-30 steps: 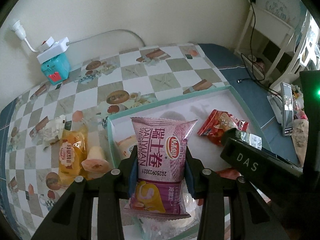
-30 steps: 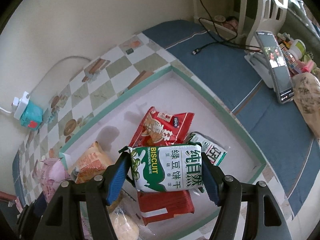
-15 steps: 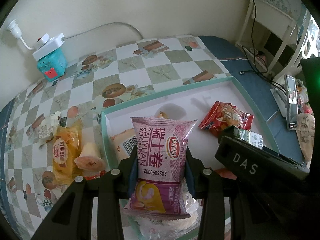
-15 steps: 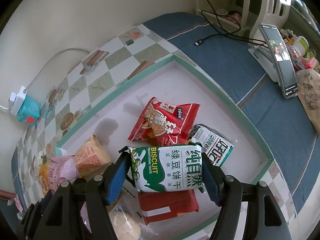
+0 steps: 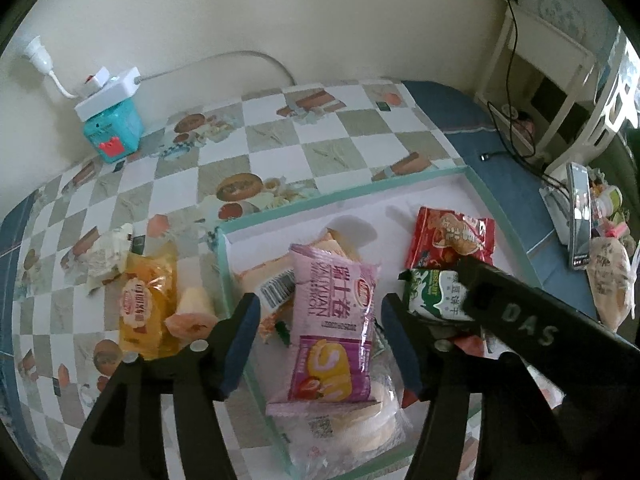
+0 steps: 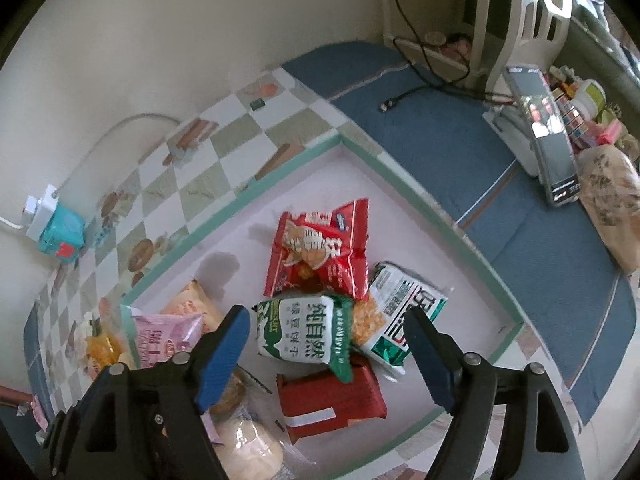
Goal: Organize snacks
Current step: 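Open both tools over the tray to drop the swiss roll and biscuit packs, then withdraw both tools from the tray toward the remaining snacks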
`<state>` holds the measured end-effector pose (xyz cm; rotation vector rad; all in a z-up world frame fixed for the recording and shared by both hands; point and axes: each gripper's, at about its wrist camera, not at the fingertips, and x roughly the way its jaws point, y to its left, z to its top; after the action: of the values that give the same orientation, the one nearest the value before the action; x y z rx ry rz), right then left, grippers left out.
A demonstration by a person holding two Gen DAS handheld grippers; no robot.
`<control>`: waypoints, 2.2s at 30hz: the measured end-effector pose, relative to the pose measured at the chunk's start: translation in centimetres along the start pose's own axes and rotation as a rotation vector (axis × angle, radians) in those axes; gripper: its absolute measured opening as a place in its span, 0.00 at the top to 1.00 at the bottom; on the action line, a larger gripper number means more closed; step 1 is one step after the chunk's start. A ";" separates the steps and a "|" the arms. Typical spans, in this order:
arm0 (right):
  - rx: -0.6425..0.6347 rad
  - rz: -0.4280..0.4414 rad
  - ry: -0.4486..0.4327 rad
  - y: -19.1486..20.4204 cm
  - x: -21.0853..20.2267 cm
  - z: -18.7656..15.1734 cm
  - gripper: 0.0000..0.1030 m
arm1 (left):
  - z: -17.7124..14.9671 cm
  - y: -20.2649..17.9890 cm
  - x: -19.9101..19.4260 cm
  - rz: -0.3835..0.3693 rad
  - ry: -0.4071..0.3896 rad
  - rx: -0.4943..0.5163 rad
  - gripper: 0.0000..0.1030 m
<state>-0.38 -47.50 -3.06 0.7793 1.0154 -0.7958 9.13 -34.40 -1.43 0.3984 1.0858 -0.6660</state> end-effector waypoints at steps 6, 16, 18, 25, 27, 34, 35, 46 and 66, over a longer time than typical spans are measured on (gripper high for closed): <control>0.005 0.005 -0.042 0.2 -2.2 0.3 0.17 | 0.6 3.0 -1.2 0.067 0.025 -0.102 0.31; -0.138 0.017 -0.017 6.0 -1.9 -1.5 0.12 | 0.4 12.4 -2.2 0.166 0.025 -0.396 0.17; -0.177 0.042 -0.014 7.7 -2.0 -2.1 0.06 | -0.3 14.8 -2.4 0.184 0.035 -0.462 0.15; -0.291 0.052 -0.019 11.9 -2.1 -4.2 0.01 | -2.8 22.0 -4.2 0.282 0.015 -0.639 0.12; -0.309 0.066 -0.017 12.7 -2.3 -4.7 0.00 | -3.8 24.3 -4.8 0.353 0.013 -0.676 0.12; -0.355 0.089 -0.022 15.1 -2.6 -5.9 0.00 | -7.5 30.1 -6.4 0.476 0.029 -0.784 0.05; -0.362 0.095 -0.023 15.4 -2.7 -6.1 0.00 | -7.8 30.4 -6.6 0.481 0.030 -0.792 0.03; -0.501 0.163 -0.011 21.0 -3.4 -9.8 0.00 | -11.3 33.7 -7.9 0.491 0.041 -0.888 0.03; -0.648 0.212 0.068 26.1 -0.4 -14.4 0.00 | -12.8 35.1 -7.0 0.437 0.073 -0.931 0.03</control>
<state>15.71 -22.43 -2.62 0.3440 1.1414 -0.2265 21.93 1.42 -1.27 -0.1553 1.2052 0.2692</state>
